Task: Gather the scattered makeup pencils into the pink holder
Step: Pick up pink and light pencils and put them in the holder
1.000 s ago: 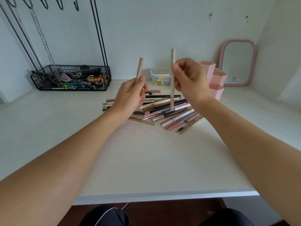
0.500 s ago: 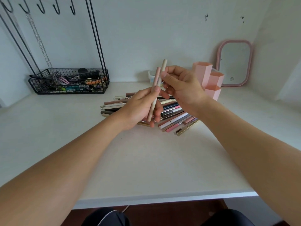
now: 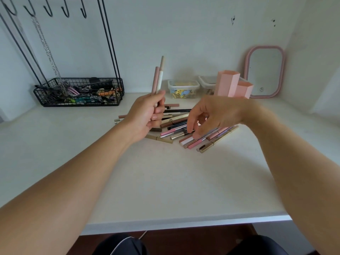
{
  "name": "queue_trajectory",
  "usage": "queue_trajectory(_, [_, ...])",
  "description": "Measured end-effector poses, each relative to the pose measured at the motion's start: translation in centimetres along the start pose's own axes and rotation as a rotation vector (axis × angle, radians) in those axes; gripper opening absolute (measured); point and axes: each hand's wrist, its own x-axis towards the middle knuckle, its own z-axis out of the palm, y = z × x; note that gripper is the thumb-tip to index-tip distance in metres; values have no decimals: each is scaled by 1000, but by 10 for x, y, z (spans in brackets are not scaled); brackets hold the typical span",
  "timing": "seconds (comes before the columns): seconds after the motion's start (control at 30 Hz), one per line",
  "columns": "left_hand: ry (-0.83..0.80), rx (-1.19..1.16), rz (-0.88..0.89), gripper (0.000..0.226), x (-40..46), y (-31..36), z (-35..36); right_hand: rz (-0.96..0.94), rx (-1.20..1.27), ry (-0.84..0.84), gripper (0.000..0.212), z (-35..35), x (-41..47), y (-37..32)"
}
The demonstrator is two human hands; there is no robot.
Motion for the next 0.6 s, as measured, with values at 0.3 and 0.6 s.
queue_trajectory(0.3, [50, -8, 28, 29, 4, -6, 2, 9, -67, -27, 11, 11, 8, -2])
queue_trajectory(0.6, [-3, 99, -26, 36, 0, -8, 3, -18, -107, 75, 7, 16, 15, -1])
